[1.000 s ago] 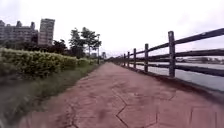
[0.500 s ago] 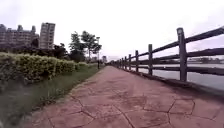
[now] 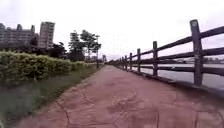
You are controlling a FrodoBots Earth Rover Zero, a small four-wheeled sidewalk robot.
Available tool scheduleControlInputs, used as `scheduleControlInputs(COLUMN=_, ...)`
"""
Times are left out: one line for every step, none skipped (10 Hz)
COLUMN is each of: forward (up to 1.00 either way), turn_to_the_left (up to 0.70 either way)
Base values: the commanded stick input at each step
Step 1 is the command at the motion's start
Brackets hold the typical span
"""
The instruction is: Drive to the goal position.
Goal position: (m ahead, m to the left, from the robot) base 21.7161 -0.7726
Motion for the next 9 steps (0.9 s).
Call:
scheduleControlInputs(forward=1.0, turn_to_the_left=0.0)
scheduleControlInputs(forward=1.0, turn_to_the_left=0.0)
scheduleControlInputs(forward=1.0, turn_to_the_left=0.0)
scheduleControlInputs(forward=1.0, turn_to_the_left=0.0)
scheduleControlInputs(forward=1.0, turn_to_the_left=0.0)
scheduleControlInputs(forward=1.0, turn_to_the_left=0.0)
scheduleControlInputs(forward=1.0, turn_to_the_left=0.0)
scheduleControlInputs(forward=1.0, turn_to_the_left=0.0)
scheduleControlInputs(forward=1.0, turn_to_the_left=0.0)
